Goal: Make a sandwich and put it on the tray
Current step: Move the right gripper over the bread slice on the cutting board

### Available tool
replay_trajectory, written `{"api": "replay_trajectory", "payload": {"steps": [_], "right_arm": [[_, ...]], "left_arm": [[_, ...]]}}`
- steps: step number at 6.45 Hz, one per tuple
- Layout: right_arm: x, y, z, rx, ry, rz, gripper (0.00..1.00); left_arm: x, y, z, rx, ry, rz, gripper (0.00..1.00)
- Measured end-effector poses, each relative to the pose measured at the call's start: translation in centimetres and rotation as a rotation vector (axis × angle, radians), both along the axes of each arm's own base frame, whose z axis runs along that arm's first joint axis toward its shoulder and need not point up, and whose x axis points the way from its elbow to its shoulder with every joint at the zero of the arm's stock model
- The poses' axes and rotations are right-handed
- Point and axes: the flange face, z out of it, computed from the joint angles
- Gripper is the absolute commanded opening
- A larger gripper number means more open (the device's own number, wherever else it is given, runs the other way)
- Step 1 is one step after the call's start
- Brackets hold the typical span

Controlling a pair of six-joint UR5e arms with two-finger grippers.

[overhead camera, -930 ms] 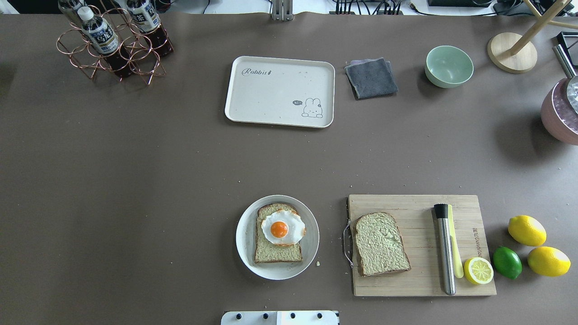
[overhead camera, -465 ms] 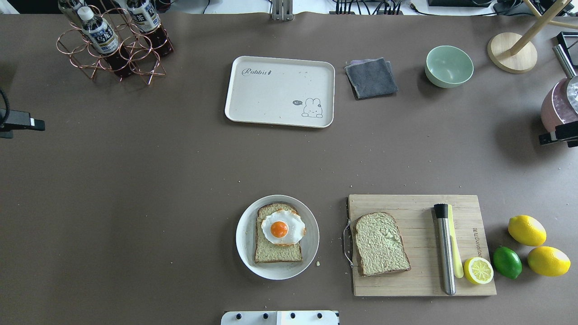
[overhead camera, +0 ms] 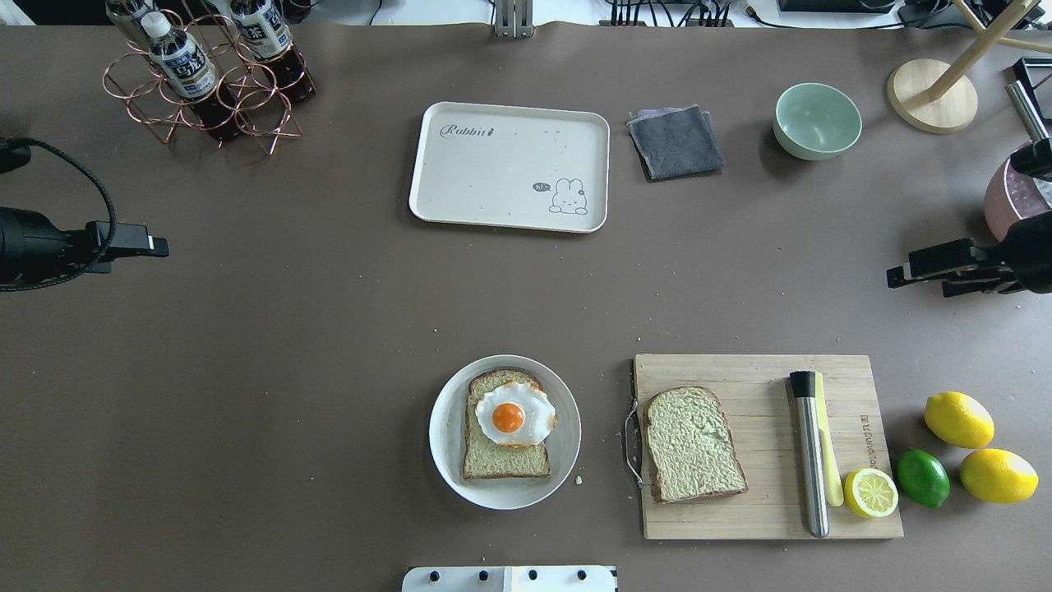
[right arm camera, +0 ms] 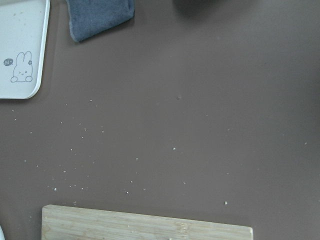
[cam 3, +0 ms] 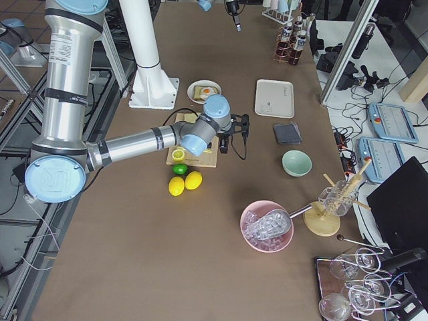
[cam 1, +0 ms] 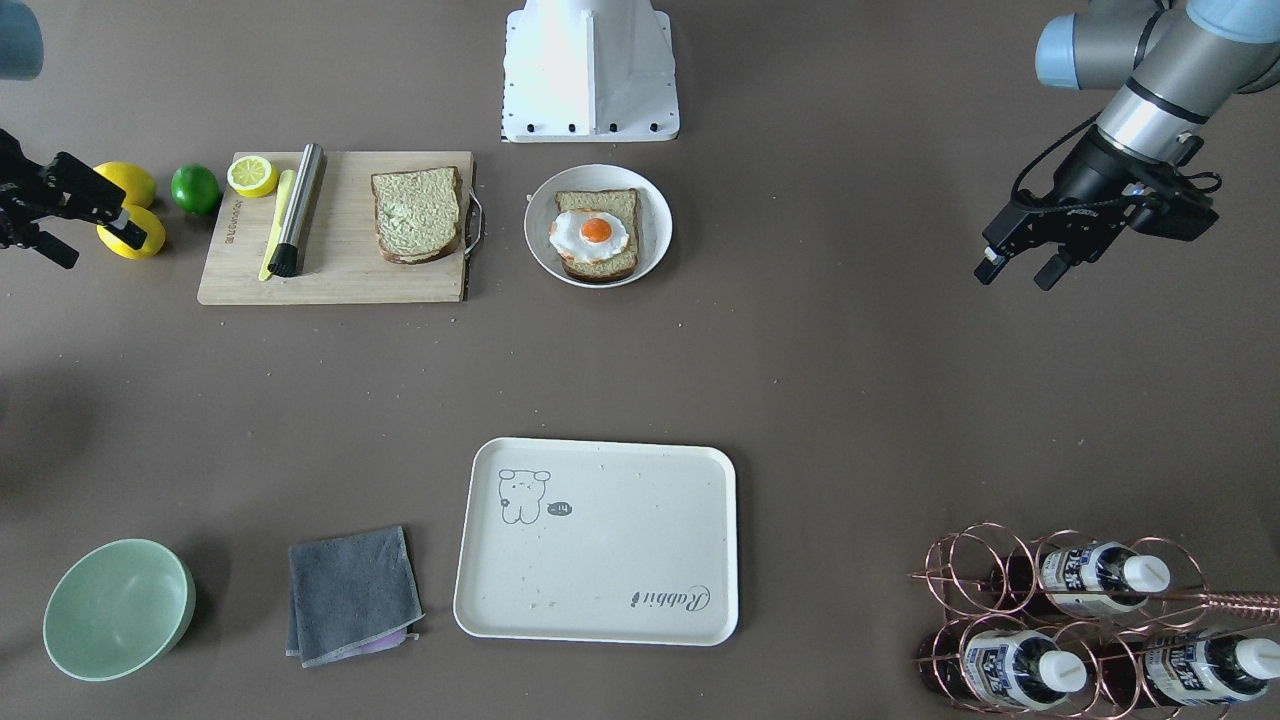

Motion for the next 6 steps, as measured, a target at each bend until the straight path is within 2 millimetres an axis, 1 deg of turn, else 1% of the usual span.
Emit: {"api": "replay_trajectory", "payload": {"steps": [1, 3, 4, 5, 6], "right_arm": [[-2.9, 0.9, -1.4, -0.018, -0.006, -0.009, 1.0], [-9.6, 3.2, -3.2, -0.039, 0.002, -0.005, 1.0], [-12.7, 5.0, -3.8, -0.031, -0.006, -0.004, 1.0], [-15.3, 7.1, -4.2, -0.021, -0.023, -0.001, 1.0], [-17.4, 8.9, -4.4, -0.016, -0.029, 0.0, 1.0]], "left_arm": [[1.6, 0.4, -0.8, 0.003, 0.005, -0.005, 0.98], [4.0, 1.2, -1.3, 0.004, 0.004, -0.017, 0.98], [4.7, 1.4, -1.6, 0.005, 0.005, -0.021, 0.98], [5.0, 1.5, -1.7, 0.007, 0.005, -0.024, 0.98], [5.1, 1.5, -1.7, 0.008, 0.004, -0.027, 0.98]]}}
